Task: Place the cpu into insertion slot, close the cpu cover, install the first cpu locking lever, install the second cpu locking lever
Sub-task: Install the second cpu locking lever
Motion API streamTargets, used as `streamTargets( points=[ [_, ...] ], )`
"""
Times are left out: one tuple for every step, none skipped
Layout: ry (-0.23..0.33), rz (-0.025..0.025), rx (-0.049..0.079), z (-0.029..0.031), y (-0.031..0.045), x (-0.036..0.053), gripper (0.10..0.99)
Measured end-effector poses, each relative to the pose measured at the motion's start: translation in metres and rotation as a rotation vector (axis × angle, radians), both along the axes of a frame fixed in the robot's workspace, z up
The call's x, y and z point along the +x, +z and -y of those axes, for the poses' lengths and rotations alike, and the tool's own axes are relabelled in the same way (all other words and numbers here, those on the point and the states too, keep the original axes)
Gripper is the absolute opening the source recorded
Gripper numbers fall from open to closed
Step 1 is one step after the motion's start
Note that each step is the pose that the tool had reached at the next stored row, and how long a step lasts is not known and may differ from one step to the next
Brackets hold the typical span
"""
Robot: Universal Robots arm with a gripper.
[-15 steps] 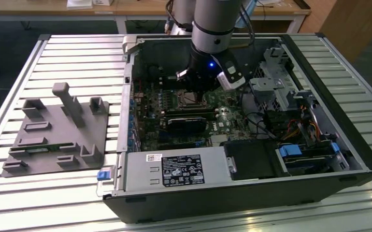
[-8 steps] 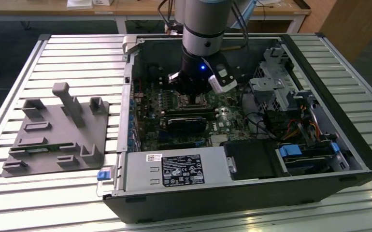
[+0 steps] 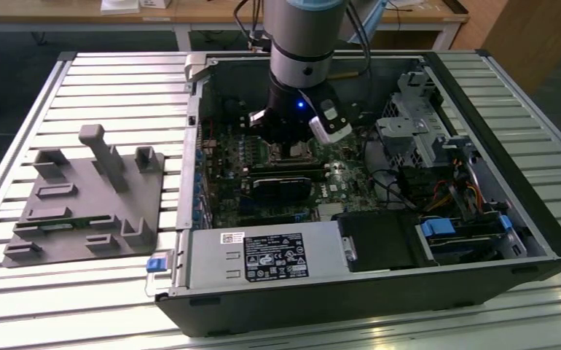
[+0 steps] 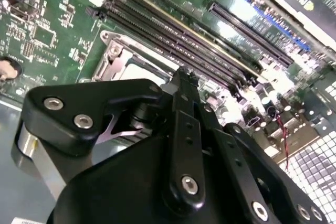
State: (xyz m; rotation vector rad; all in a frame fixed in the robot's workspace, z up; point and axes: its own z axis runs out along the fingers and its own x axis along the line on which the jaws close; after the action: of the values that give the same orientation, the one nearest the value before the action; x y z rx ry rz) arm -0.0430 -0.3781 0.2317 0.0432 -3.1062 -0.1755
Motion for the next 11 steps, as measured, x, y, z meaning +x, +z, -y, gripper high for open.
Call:
streamTargets(
  points=[
    [0.0,-0.0005,0.012,0.0006,-0.0001,-0.0001,0.106],
    [0.0,-0.0006,0.02,0.0016,-0.0001,-0.0007,0.106],
    [0.0,-0.0006,0.026,0.0028,-0.0001,-0.0019,0.106],
    [0.0,-0.0006,0.029,0.0041,-0.0003,-0.0034,0.106],
    [0.0,-0.0006,0.03,0.0055,-0.0004,-0.0053,0.106],
    [0.0,-0.0006,0.031,0.0065,-0.0006,-0.0067,0.106],
    [0.0,-0.0006,0.031,0.0074,-0.0008,-0.0082,0.106],
    [0.0,-0.0005,0.031,0.008,-0.0011,-0.0095,0.106],
    [0.0,-0.0006,0.031,0.0084,-0.0016,-0.0102,0.106],
    [0.0,-0.0008,0.032,0.0085,-0.0027,-0.0103,0.106],
    [0.0,-0.0011,0.032,0.0086,-0.0039,-0.0103,0.106]
  ],
)
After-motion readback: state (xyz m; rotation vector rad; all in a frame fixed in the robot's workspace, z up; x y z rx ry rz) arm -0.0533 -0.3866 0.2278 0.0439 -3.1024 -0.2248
